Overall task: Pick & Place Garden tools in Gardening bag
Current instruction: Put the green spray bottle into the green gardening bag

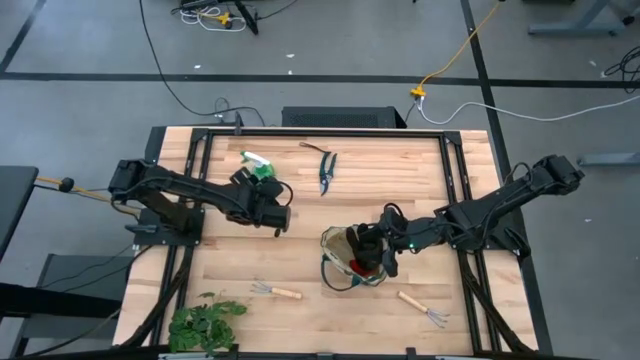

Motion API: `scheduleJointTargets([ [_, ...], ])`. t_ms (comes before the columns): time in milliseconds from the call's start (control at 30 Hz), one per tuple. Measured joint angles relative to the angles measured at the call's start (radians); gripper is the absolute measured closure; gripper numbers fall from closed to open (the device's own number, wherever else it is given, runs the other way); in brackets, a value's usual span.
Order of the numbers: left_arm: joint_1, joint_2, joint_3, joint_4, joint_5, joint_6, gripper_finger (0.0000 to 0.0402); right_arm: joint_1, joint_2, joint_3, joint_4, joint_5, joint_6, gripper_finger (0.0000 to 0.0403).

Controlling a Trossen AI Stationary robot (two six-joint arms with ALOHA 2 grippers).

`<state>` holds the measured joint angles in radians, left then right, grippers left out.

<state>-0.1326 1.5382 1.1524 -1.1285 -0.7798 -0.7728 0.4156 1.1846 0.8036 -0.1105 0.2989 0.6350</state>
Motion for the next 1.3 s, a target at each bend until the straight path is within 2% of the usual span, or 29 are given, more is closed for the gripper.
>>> scheduleJointTargets([
  [500, 0.089, -0.205, -0.303, 0.353, 0.04, -0.02, 0.0163, -0.002, -0.015, 0.0, -0.01, 0.008, -0.012, 0.0119],
  [833, 0.195, -0.245, -0.473, 0.68, 0.033, -0.003, 0.0163, -0.003, -0.019, 0.0, -0.009, 0.025, -0.022, 0.0119],
  [1300, 0.27, -0.244, -0.487, 0.706, 0.007, 0.0, 0.0163, -0.003, -0.019, 0.0, -0.003, 0.026, -0.025, 0.0119],
])
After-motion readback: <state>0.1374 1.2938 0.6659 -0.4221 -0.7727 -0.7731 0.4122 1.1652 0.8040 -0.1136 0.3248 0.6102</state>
